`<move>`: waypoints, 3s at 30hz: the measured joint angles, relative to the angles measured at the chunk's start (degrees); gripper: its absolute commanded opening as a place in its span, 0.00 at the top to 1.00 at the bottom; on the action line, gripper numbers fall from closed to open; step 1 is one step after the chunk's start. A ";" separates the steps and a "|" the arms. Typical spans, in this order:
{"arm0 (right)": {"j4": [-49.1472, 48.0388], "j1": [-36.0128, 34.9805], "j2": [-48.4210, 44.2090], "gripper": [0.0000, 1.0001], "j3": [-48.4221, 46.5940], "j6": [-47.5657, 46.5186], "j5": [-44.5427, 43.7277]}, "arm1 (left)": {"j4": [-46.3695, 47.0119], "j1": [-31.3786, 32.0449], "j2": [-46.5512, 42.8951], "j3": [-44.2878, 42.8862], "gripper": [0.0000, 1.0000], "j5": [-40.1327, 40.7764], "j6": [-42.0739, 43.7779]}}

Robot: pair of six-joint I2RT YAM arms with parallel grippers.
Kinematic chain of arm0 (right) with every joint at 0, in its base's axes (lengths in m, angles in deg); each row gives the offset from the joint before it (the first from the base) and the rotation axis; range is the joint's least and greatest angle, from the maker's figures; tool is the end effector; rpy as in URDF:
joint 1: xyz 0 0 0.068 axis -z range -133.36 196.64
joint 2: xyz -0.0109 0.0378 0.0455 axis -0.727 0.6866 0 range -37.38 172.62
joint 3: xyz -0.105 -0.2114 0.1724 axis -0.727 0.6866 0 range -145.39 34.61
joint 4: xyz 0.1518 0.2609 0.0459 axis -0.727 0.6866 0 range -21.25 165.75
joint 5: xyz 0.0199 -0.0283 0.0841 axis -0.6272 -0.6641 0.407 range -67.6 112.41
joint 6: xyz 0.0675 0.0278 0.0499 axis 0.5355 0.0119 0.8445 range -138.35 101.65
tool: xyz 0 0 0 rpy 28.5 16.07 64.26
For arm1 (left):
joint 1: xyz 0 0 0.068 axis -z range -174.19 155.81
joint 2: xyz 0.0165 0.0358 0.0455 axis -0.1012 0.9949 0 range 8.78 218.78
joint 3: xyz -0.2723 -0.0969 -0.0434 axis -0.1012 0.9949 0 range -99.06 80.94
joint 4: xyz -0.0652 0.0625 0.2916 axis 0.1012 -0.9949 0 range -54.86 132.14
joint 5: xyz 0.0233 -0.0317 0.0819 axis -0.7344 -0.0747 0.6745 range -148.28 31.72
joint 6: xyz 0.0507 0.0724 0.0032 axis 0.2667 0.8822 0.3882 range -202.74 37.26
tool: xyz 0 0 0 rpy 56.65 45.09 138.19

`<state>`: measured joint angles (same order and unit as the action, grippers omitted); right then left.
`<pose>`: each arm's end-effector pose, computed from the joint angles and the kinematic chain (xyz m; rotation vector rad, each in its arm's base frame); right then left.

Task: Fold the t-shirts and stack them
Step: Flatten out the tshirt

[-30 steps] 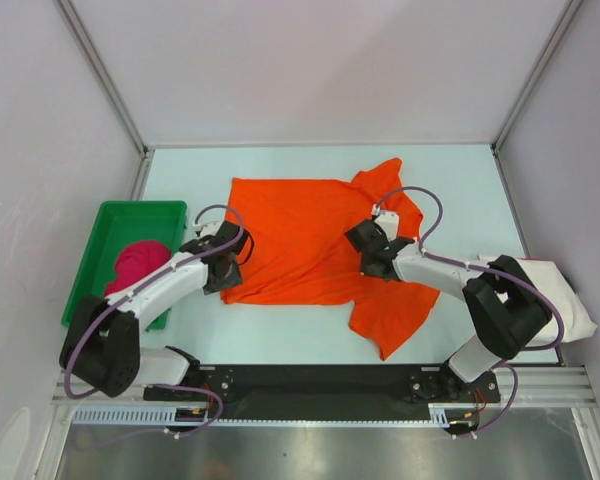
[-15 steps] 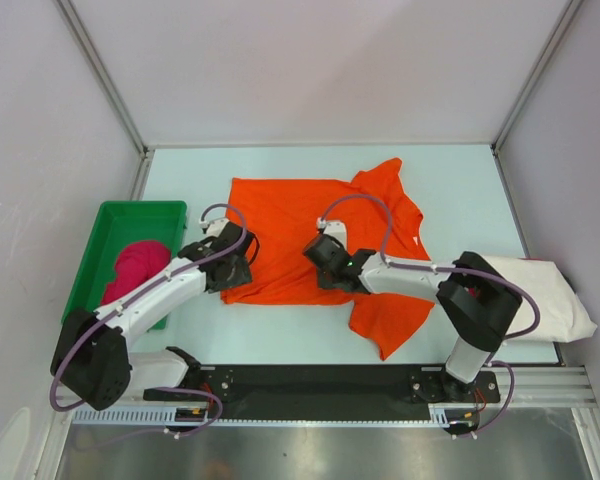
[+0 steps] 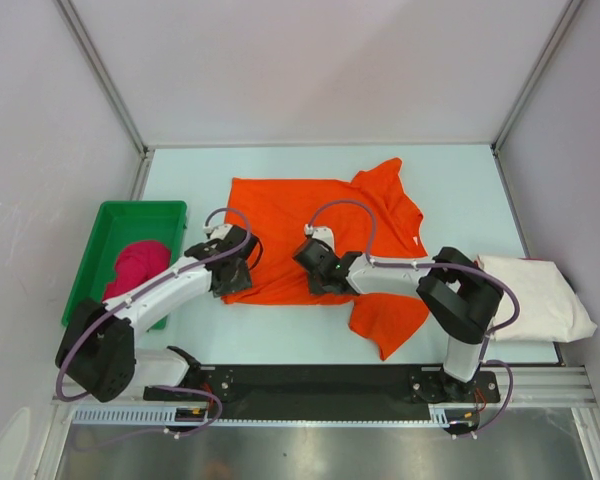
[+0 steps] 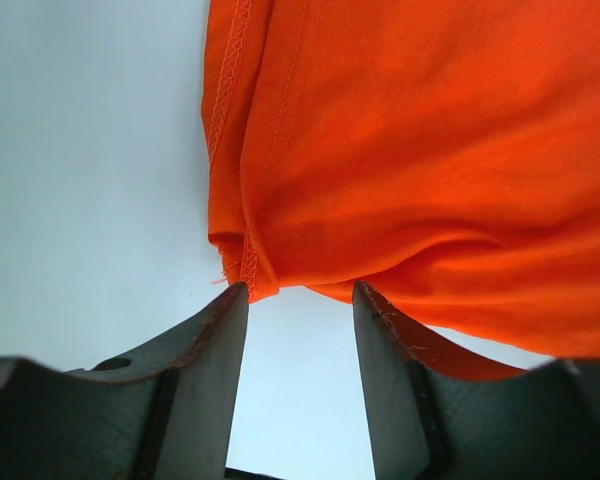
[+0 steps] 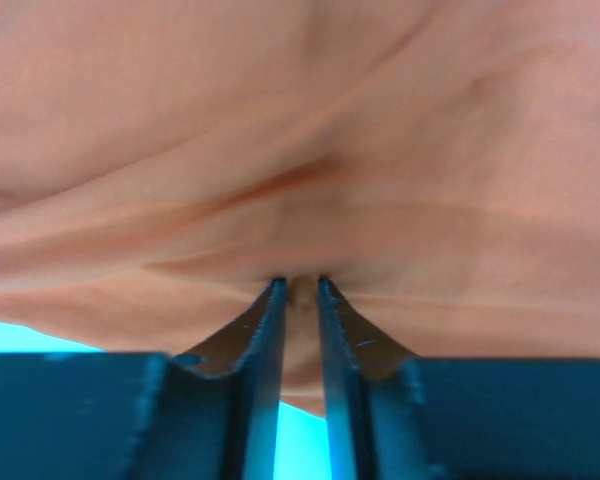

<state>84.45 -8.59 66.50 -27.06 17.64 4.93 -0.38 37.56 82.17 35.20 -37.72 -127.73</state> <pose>0.2609 0.3343 0.1119 -0.3123 2.5103 0.2476 0.2482 -0.1211 0.1648 -0.3889 2.6226 0.0892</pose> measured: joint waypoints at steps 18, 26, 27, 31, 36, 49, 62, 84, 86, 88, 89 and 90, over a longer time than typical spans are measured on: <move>-0.48 0.48 0.33 0.91 0.00 0.42 0.26 | -1.79 2.16 4.76 1.05 0.73 0.98 -4.11; -0.70 0.57 0.37 0.91 0.00 0.39 0.46 | -3.23 2.16 5.29 1.44 0.63 2.51 -5.70; -0.72 0.59 0.37 0.91 0.00 0.39 0.50 | -3.28 2.16 5.31 1.44 0.64 2.80 -5.79; -0.83 0.59 0.39 0.91 0.00 0.39 0.59 | -3.26 2.16 6.45 1.44 0.72 3.32 -6.08; -0.85 0.72 0.37 0.91 0.00 0.37 0.76 | -3.23 2.16 8.35 1.53 0.86 3.34 -6.19; -1.18 1.42 0.37 1.00 0.20 0.55 1.46 | -5.05 1.36 7.56 1.86 1.00 5.16 -7.10; -3.28 1.90 -0.44 1.00 1.90 1.49 1.92 | -7.76 -5.01 4.79 1.86 1.00 7.37 -7.08; -8.57 7.82 -2.43 1.00 6.27 6.91 8.59 | -8.83 -14.12 5.05 1.86 1.00 7.63 -6.43; -8.63 8.11 -2.43 1.00 6.27 6.88 8.61 | -8.85 -14.27 5.07 1.84 1.00 7.54 -6.23; -8.72 8.11 -2.43 1.00 6.27 6.71 8.52 | -8.63 -14.27 4.92 1.81 0.87 6.99 -5.53; -8.74 8.02 -2.43 0.99 6.27 6.54 8.48 | -8.26 -14.25 4.48 1.84 0.73 6.27 -4.85; -8.74 7.91 -2.43 0.91 6.23 6.38 8.33 | -7.50 -14.12 3.52 1.95 0.64 5.57 -3.98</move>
<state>75.71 -0.67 64.07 -20.83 24.02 13.26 -7.88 23.44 85.68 37.15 -32.15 -131.71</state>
